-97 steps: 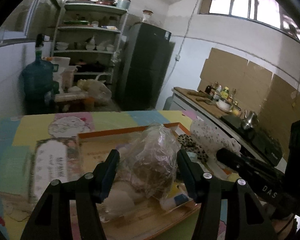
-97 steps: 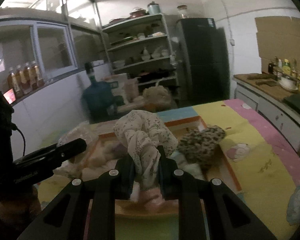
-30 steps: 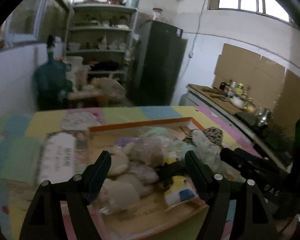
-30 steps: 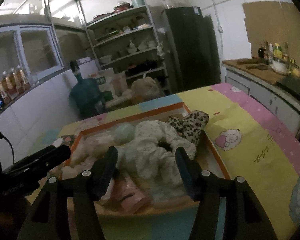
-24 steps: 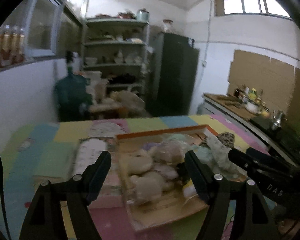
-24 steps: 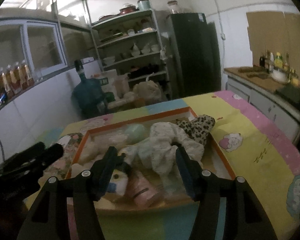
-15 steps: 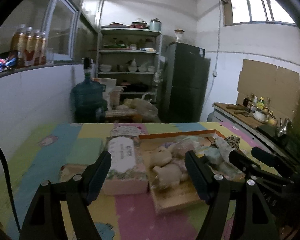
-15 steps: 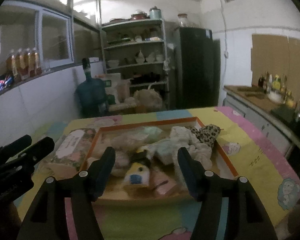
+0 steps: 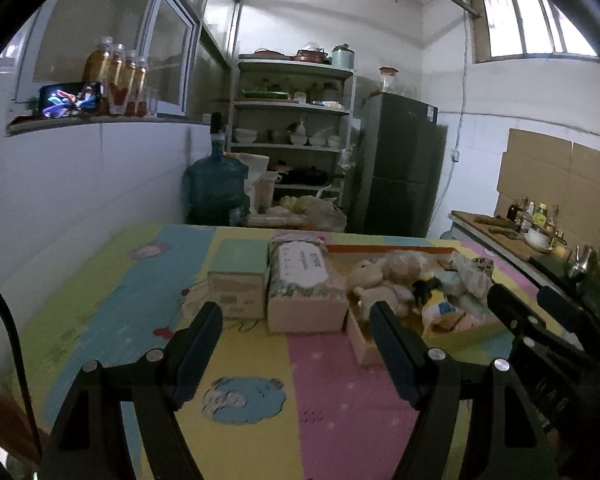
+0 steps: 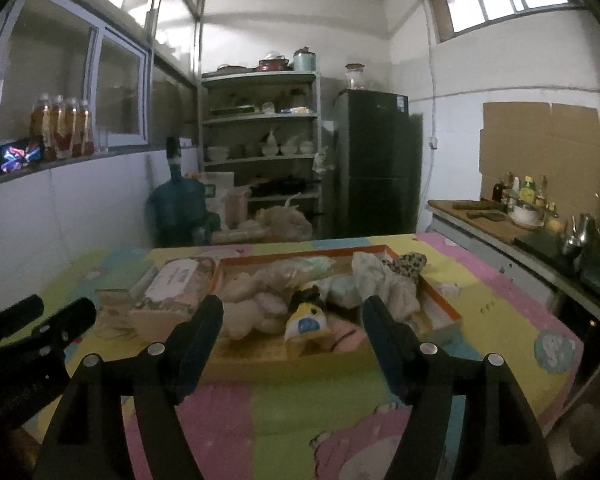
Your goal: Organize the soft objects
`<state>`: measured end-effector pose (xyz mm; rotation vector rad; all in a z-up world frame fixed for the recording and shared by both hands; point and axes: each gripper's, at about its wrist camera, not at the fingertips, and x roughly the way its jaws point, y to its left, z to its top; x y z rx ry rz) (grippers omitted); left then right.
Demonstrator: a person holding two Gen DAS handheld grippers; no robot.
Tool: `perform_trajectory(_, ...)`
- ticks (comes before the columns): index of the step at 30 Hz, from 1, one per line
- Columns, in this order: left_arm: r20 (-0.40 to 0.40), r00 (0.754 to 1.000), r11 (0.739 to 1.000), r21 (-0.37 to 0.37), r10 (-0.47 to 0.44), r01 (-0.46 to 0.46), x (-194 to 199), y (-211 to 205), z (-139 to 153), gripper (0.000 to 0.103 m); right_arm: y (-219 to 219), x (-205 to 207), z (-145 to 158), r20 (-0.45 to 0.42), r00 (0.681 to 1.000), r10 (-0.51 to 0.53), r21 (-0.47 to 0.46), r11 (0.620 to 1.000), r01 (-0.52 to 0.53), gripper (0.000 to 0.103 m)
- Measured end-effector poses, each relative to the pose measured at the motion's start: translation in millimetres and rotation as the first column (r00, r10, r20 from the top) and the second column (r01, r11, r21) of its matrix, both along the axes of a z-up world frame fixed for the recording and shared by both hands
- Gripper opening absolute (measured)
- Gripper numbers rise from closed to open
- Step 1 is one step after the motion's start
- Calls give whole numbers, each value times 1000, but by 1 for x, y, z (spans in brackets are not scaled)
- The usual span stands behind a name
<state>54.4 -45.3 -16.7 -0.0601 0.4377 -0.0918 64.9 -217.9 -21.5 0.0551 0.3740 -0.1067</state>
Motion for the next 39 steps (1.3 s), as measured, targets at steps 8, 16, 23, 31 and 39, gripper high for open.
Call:
perform_trajectory(8, 6, 1000, 1000, 11, 0, 0, -28, 6, -5, 75, 13, -33, -5, 5, 1000, 21, -7, 1000, -21, 74)
perform_trajectory(16, 28, 1000, 1000, 24, 11, -12, -38, 6, 1, 75, 15, -48, 1, 31, 999, 30, -2, 1000, -30, 74)
perform_trajectory(23, 36, 999, 999, 27, 20, -21, -42, 9, 3, 75, 21, -53, 3, 37, 998, 50, -9, 999, -50, 74)
perform_trajectory(31, 45, 999, 999, 22, 22, -23, -44, 14, 4, 75, 26, -54, 5, 40, 997, 61, -18, 998, -60, 74)
perform_trajectory(39, 45, 999, 999, 21, 23, -24, -45, 14, 4, 75, 31, -54, 6, 41, 997, 67, -26, 998, -65, 74)
